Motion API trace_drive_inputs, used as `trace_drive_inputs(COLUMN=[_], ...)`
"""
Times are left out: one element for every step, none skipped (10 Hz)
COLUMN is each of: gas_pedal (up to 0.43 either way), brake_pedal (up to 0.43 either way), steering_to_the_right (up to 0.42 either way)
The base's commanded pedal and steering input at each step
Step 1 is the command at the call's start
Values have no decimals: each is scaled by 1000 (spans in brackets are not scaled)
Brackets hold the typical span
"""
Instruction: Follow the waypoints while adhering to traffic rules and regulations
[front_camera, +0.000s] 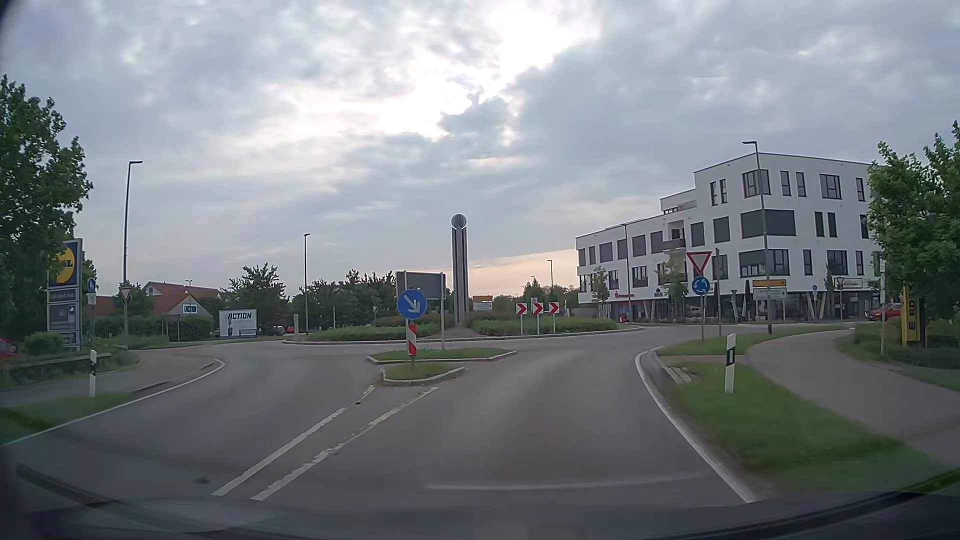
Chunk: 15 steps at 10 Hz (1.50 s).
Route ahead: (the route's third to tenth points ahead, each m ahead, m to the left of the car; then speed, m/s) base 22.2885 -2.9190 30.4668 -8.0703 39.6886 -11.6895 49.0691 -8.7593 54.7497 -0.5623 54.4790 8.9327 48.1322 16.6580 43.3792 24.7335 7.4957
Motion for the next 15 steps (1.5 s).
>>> trace_drive_inputs(gas_pedal=[39,39,39,39,39,39,39,39,39,39,39,47,47,59,59], brake_pedal=[0,0,0,0,0,0,0,0,0,0,0,0,0,0,0], steering_to_the_right=[19,20,20,20,20,23,33,41,46,51,55,60,66,75,87])
